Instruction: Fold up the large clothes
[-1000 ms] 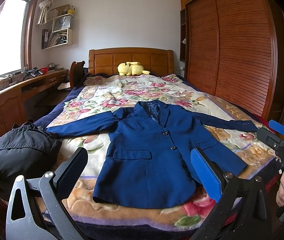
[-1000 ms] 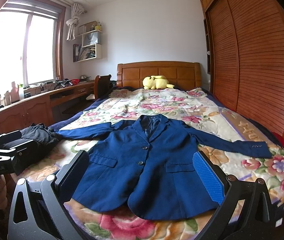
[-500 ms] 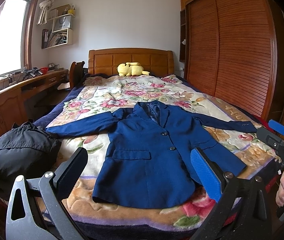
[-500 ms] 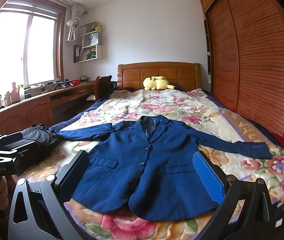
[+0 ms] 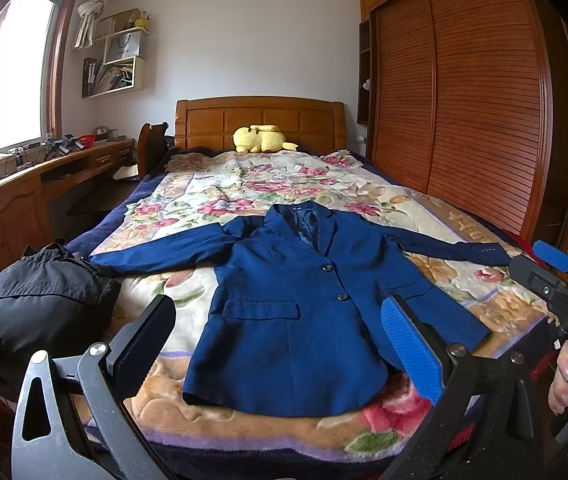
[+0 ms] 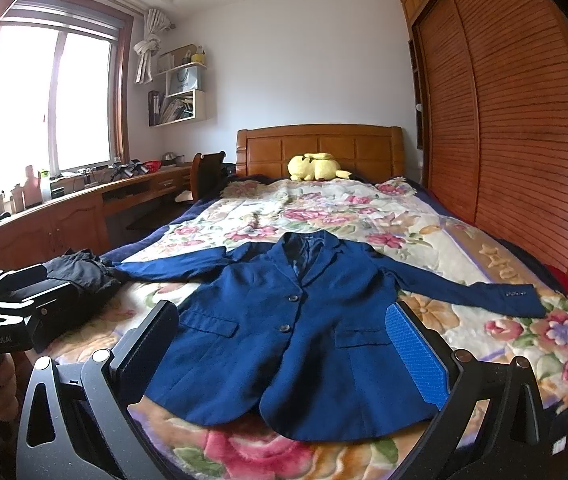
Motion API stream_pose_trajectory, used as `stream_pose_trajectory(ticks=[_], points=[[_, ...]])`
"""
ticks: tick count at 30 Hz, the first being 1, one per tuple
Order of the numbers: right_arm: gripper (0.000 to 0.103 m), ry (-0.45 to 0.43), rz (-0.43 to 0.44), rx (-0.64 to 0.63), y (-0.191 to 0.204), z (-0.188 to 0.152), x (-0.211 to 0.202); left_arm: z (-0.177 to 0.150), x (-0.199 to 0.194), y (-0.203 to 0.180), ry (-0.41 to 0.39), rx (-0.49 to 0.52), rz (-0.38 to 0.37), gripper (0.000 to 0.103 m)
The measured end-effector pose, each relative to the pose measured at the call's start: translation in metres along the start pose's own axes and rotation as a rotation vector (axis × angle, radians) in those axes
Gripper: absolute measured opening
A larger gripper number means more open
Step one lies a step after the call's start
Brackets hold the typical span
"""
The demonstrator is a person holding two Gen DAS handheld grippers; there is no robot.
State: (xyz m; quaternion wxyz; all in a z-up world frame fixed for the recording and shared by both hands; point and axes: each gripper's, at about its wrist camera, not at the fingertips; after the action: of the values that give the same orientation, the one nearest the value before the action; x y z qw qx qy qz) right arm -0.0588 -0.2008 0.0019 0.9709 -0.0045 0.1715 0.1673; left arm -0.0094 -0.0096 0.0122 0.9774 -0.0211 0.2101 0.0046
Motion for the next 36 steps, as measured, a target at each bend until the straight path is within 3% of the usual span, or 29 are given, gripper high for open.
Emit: stream_pose_trajectory(ticks=[7,19,36], points=[[0.103,0.028,0.024,0.003,-0.001,-0.002,0.020,-0.005,0.020,0.006,0.026,0.013,0.031,0.103],[0.103,0.079,0.060,-0.012,-0.003,0.000,0.075,-0.022,0.088,0.047,0.104,-0.002,0.093,0.103],[0.103,0.126,0.111,-0.090,0.009,0.010,0.186,-0.021,0.182,0.098,0.180,-0.014,0.144,0.103]])
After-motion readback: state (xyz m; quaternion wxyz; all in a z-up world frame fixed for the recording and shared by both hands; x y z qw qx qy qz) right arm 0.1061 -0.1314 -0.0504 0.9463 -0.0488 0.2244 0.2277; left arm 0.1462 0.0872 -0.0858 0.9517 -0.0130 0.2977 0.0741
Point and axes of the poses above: each gripper's, at about its wrist camera, not at the fingertips, and x roughly the way its jaws point, y to its left, z to its top
